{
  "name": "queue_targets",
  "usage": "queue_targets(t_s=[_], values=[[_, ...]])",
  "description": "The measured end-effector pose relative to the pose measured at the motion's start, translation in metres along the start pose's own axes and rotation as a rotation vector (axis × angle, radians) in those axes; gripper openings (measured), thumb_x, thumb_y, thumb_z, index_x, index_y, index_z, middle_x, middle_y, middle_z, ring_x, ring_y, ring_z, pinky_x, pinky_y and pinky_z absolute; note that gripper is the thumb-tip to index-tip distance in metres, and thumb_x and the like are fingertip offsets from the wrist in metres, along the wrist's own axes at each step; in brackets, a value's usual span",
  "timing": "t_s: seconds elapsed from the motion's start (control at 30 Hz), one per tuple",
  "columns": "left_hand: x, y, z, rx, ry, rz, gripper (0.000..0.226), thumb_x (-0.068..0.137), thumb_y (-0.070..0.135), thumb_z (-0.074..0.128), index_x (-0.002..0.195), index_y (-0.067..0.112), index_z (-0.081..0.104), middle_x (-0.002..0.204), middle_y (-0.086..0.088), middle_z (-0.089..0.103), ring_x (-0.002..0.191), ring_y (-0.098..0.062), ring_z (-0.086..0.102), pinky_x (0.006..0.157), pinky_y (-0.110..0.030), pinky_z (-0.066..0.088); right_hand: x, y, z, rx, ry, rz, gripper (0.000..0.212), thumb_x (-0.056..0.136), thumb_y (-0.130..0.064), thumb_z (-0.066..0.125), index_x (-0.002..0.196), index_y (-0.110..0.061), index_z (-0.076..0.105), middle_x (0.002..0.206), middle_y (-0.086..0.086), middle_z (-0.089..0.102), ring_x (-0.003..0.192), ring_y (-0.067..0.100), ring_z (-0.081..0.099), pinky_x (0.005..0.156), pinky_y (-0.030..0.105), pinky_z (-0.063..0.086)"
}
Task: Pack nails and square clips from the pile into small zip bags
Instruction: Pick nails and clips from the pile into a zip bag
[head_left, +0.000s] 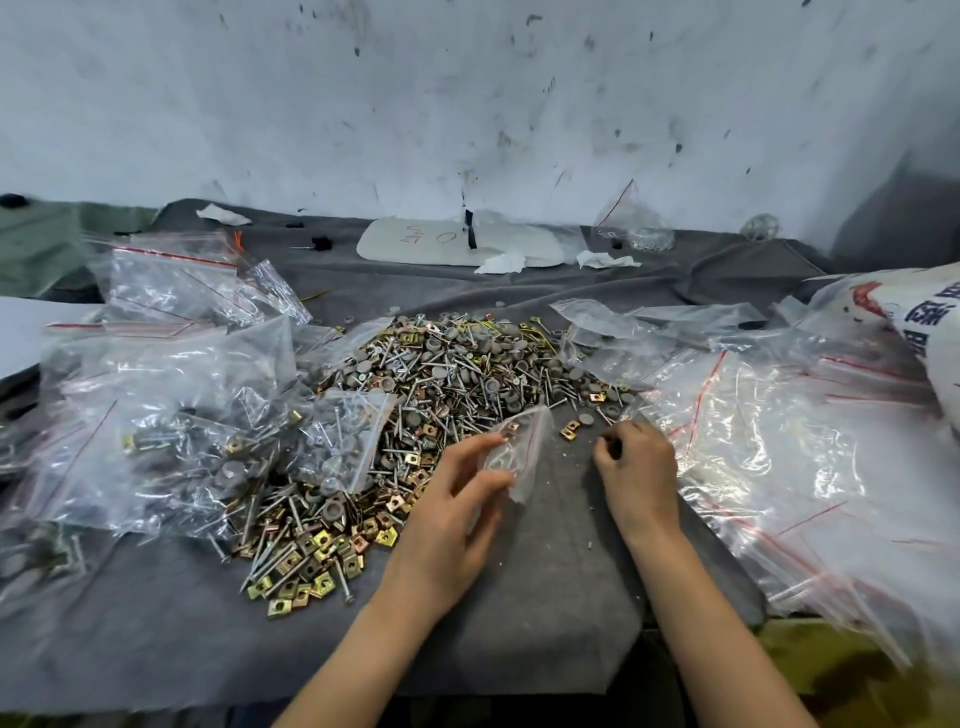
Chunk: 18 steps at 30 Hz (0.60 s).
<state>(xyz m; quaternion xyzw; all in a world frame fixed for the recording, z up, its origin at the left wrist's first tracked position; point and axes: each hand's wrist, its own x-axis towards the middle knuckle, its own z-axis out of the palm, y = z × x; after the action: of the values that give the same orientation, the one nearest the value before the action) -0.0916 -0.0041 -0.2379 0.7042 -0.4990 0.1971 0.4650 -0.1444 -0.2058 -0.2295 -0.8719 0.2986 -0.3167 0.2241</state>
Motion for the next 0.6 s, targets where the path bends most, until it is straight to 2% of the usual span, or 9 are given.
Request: queue_targets(t_s=[0.1, 0.2, 0.27, 0.33, 0.4, 0.5, 0.6], values=[[-0.002, 0.003, 0.001, 0.016, 0.043, 0.028, 0.014, 0.092, 0.008, 0.052, 0.099, 0.004, 0.063, 0.131, -0.007, 0.054, 0.126, -0.017, 0.052, 0.103, -0.023, 0.042, -0.005, -0.015, -0.01, 0.187, 0.135, -0.025, 0.008, 0.087, 0.002, 0.062, 0.09, 0.003, 0.069, 0.092, 0.016, 0.066, 0.083, 0.023, 0.059, 0.075, 0.018, 0.038], [-0.004, 0.005, 0.0, 0.015, 0.062, 0.079, 0.02, 0.095, 0.008, 0.05, 0.097, -0.001, 0.068, 0.122, -0.008, 0.062, 0.121, -0.017, 0.056, 0.099, -0.027, 0.046, -0.015, -0.041, -0.033, 0.476, 0.291, -0.056, 0.012, 0.086, -0.003, 0.065, 0.089, -0.014, 0.07, 0.091, 0.004, 0.068, 0.08, 0.0, 0.059, 0.077, 0.01, 0.046], [-0.004, 0.006, -0.001, 0.033, 0.05, 0.089, 0.023, 0.096, 0.009, 0.049, 0.098, -0.002, 0.069, 0.113, -0.01, 0.065, 0.111, -0.019, 0.061, 0.093, -0.03, 0.049, -0.023, -0.062, -0.049, 0.568, 0.281, -0.226, 0.013, 0.088, -0.007, 0.064, 0.091, -0.019, 0.068, 0.092, -0.003, 0.066, 0.085, -0.004, 0.06, 0.077, 0.005, 0.044], [-0.003, 0.007, -0.002, 0.043, 0.034, 0.077, 0.026, 0.097, 0.011, 0.046, 0.099, -0.002, 0.069, 0.112, -0.013, 0.064, 0.106, -0.023, 0.061, 0.091, -0.03, 0.049, -0.03, -0.079, -0.059, 0.505, 0.201, -0.469, 0.008, 0.09, -0.012, 0.061, 0.094, -0.012, 0.068, 0.096, -0.001, 0.064, 0.094, 0.004, 0.059, 0.084, 0.01, 0.044], [-0.004, 0.008, -0.003, 0.051, 0.025, 0.058, 0.023, 0.097, 0.013, 0.045, 0.103, 0.004, 0.066, 0.117, -0.016, 0.06, 0.109, -0.024, 0.059, 0.093, -0.026, 0.047, -0.036, -0.087, -0.061, 0.353, 0.154, -0.644, 0.013, 0.091, -0.014, 0.058, 0.091, -0.005, 0.068, 0.097, 0.003, 0.064, 0.1, 0.015, 0.055, 0.091, 0.017, 0.041], [-0.005, 0.007, -0.005, 0.035, 0.039, 0.049, 0.017, 0.095, 0.011, 0.047, 0.108, 0.013, 0.057, 0.122, -0.019, 0.056, 0.114, -0.022, 0.054, 0.096, -0.021, 0.042, -0.037, -0.083, -0.057, 0.211, 0.1, -0.708, 0.011, 0.089, -0.01, 0.063, 0.088, -0.002, 0.069, 0.099, 0.008, 0.065, 0.104, 0.026, 0.053, 0.098, 0.025, 0.038], [-0.004, 0.007, -0.005, 0.029, 0.037, 0.073, 0.017, 0.093, 0.008, 0.047, 0.108, 0.013, 0.056, 0.124, -0.02, 0.054, 0.118, -0.023, 0.051, 0.099, -0.023, 0.042, -0.035, -0.073, -0.053, 0.135, -0.008, -0.689, 0.006, 0.085, -0.007, 0.067, 0.088, -0.004, 0.071, 0.105, 0.009, 0.064, 0.113, 0.026, 0.047, 0.101, 0.029, 0.036]])
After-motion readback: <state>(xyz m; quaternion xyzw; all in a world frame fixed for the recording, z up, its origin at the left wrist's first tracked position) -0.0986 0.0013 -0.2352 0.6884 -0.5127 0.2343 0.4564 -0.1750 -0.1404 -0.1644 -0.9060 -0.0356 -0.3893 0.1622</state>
